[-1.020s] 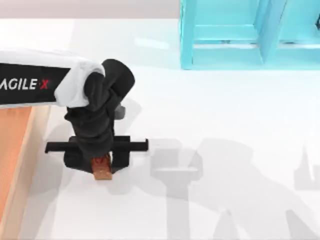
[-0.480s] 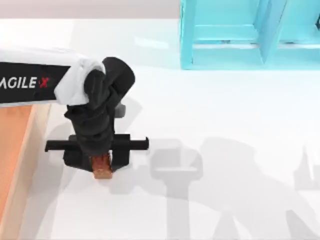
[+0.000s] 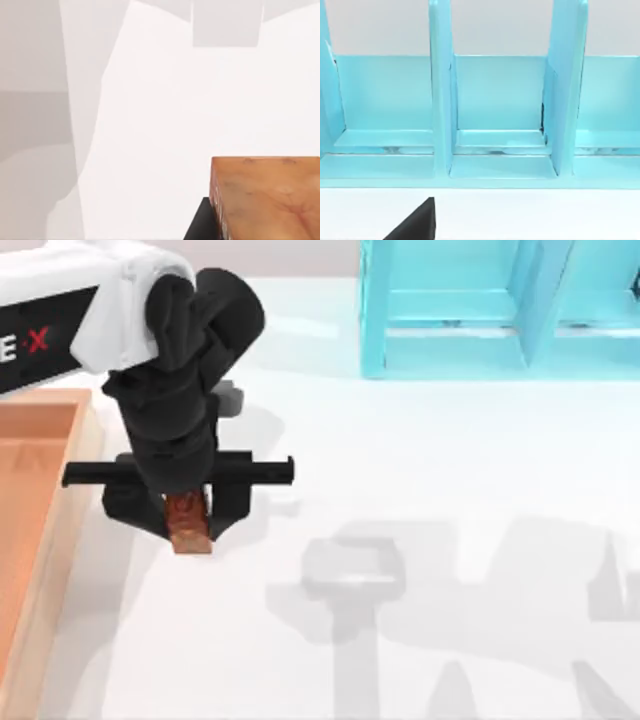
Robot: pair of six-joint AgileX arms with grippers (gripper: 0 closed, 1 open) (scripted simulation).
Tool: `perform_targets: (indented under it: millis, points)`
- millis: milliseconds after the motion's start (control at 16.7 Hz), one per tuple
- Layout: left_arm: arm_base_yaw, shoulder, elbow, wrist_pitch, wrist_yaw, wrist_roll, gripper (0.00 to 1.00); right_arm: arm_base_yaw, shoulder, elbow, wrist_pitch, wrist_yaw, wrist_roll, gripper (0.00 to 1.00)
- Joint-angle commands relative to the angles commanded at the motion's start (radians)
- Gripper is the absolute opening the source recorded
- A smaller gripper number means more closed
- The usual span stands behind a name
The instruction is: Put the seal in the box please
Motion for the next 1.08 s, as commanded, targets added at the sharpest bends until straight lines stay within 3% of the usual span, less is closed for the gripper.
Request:
perform_targets:
  millis: [420,600,780,1080]
  points:
    - [0.004,-0.016,0.032,-0.042,0.000,0.005,0.00,0.000,0.000,0.000,0.000,0.000,0.000,1.00]
    - [0.069,-0.012,0.058,-0.062,0.000,0.071,0.00,0.000,0.000,0.000,0.000,0.000,0.000,1.00]
    - [0.223,-0.008,0.093,-0.100,0.000,0.222,0.00,0.000,0.000,0.000,0.000,0.000,0.000,1.00]
    - [0.584,-0.009,0.143,-0.176,-0.004,0.585,0.00,0.000,0.000,0.000,0.000,0.000,0.000,1.00]
